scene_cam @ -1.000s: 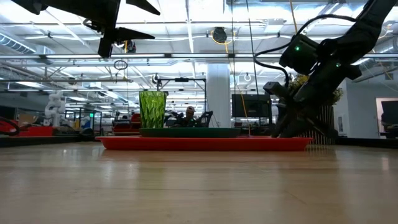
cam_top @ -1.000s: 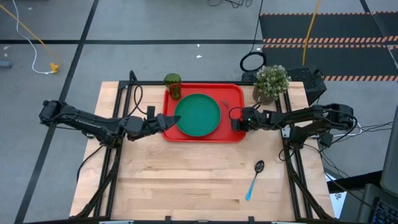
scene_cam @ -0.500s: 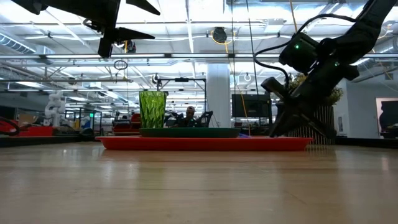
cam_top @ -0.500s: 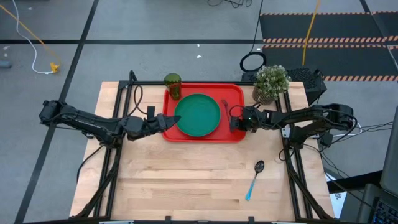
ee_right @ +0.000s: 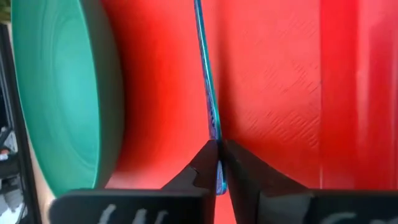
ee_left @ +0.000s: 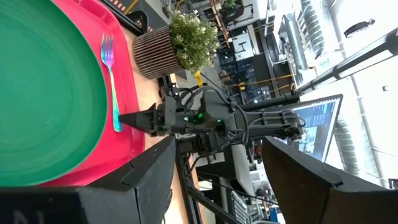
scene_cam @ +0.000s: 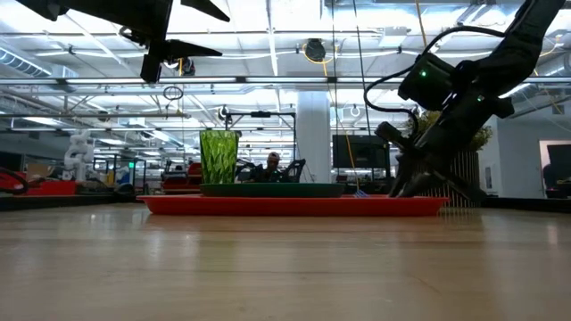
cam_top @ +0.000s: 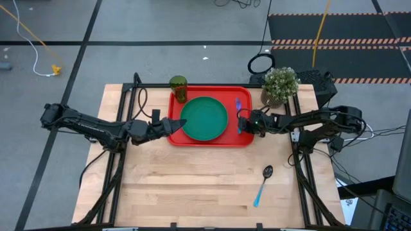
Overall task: Pick and place plate/cup/fork/spoon on tray
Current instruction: Put the blue fork on the orange serving tray to the right of the green plate
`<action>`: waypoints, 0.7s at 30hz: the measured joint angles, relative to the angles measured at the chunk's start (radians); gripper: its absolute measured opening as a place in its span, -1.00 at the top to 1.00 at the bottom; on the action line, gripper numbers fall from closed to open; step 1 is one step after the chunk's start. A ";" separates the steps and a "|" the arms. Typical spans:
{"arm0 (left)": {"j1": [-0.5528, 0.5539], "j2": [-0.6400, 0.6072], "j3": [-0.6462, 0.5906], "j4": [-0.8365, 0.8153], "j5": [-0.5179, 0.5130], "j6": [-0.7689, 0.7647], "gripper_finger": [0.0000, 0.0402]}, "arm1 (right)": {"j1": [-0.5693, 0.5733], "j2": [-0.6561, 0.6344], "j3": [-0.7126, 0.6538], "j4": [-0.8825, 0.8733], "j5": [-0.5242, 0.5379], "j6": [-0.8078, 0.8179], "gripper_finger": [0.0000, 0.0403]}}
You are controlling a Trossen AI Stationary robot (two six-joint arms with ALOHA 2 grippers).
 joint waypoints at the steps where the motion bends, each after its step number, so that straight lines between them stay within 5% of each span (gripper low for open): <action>1: 0.000 0.000 0.000 0.000 0.000 0.000 -0.20 | 0.000 0.000 0.000 0.002 0.001 0.004 0.83; 15: 0.000 0.000 0.000 0.000 0.000 0.000 -0.20 | -0.024 -0.081 0.005 -0.034 -0.078 -0.037 0.51; 21: 0.000 0.000 0.000 0.000 0.000 -0.016 -0.20 | -0.092 -0.143 0.272 -0.376 -0.095 -0.341 0.51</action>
